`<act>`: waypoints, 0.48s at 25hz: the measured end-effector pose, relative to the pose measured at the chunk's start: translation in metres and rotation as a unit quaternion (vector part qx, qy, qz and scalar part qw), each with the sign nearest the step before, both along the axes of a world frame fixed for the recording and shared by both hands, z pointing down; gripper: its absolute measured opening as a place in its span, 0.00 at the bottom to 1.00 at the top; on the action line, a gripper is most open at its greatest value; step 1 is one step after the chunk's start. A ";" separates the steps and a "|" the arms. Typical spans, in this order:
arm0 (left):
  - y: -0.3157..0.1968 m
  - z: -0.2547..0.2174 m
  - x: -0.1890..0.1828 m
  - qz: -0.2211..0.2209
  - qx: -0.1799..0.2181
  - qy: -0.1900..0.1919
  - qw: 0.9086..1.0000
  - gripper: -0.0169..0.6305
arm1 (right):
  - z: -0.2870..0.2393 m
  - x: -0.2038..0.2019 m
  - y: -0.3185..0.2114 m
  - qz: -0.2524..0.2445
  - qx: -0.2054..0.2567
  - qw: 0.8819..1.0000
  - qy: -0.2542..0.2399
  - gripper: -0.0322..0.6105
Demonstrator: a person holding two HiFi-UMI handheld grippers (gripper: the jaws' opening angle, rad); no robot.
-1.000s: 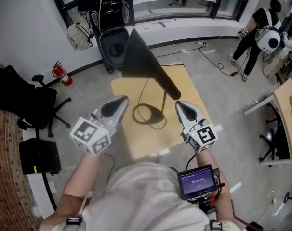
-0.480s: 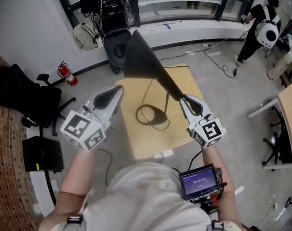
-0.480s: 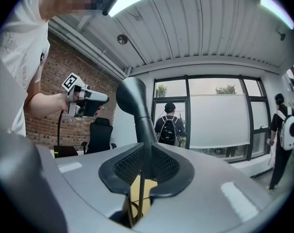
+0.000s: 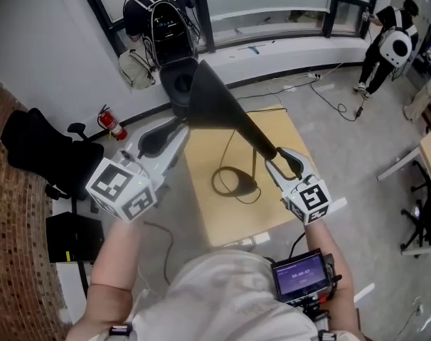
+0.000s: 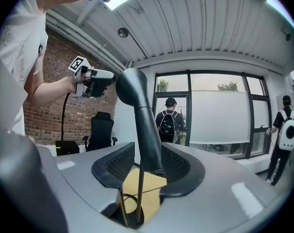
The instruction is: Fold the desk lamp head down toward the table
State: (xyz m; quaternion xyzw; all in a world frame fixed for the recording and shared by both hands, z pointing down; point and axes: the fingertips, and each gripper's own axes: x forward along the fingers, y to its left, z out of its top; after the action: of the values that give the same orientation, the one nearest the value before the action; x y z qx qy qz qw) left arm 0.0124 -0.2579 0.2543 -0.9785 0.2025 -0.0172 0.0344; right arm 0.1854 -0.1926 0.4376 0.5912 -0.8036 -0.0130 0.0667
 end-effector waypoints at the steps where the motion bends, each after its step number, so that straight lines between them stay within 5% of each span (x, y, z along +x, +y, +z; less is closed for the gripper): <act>1: 0.000 -0.005 0.001 0.002 0.002 -0.001 1.000 0.15 | 0.002 0.000 0.000 -0.001 -0.006 1.000 0.004 0.35; 6: -0.008 -0.024 0.009 0.006 0.011 -0.013 1.000 0.24 | 0.018 0.001 -0.010 -0.004 -0.027 0.999 0.020 0.46; 12: -0.017 -0.033 0.022 0.006 0.042 -0.039 0.998 0.26 | 0.024 -0.001 -0.023 -0.004 -0.032 0.999 0.035 0.47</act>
State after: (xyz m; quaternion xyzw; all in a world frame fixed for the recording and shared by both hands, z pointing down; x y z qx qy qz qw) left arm 0.0340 -0.2746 0.2209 -0.9760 0.1958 -0.0466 0.0833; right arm 0.1842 -0.2157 0.4615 0.5848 -0.8032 -0.0080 0.1138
